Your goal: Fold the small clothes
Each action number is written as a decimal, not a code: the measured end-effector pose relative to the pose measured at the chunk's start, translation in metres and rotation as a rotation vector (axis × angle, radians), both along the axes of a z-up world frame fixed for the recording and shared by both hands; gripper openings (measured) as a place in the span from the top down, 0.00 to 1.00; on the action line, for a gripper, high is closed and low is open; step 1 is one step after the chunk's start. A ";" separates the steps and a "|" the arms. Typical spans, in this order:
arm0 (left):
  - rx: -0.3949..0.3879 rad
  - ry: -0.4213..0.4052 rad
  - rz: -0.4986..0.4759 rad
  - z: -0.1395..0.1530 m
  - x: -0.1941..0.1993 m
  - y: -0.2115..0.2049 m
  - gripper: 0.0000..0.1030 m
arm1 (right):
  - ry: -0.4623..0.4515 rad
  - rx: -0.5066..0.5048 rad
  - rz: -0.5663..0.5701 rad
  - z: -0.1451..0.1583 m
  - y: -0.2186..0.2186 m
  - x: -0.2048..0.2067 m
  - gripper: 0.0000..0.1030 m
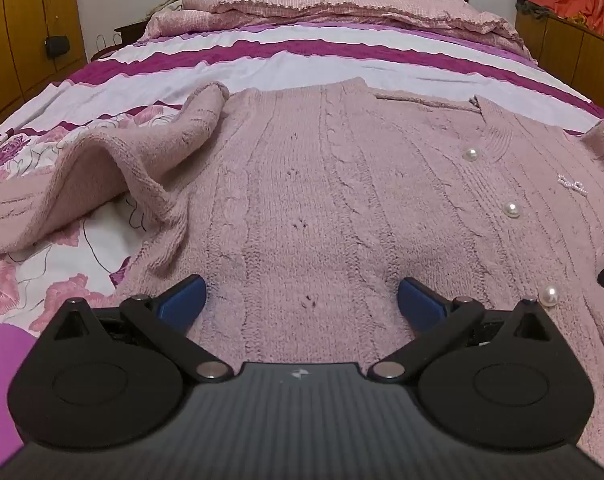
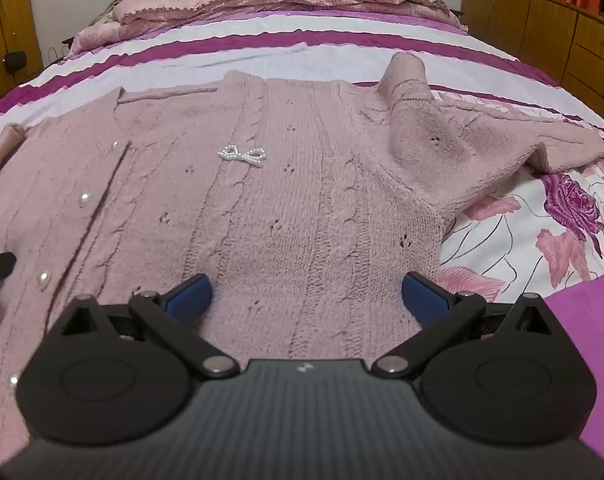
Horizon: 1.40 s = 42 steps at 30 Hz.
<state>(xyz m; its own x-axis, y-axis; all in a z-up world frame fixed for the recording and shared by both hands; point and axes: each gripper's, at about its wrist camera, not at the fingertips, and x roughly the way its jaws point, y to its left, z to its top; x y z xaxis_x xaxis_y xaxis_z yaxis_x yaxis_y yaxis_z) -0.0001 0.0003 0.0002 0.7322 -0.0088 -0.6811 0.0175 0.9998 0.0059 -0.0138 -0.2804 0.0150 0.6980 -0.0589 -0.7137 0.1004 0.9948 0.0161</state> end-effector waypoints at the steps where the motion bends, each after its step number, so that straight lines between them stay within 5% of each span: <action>1: -0.003 0.006 0.000 0.000 0.000 0.000 0.00 | -0.002 -0.001 0.000 0.000 0.000 0.000 0.00; 42: 0.012 0.000 0.002 0.000 0.000 -0.001 0.00 | -0.025 -0.009 0.000 -0.001 0.001 -0.002 0.00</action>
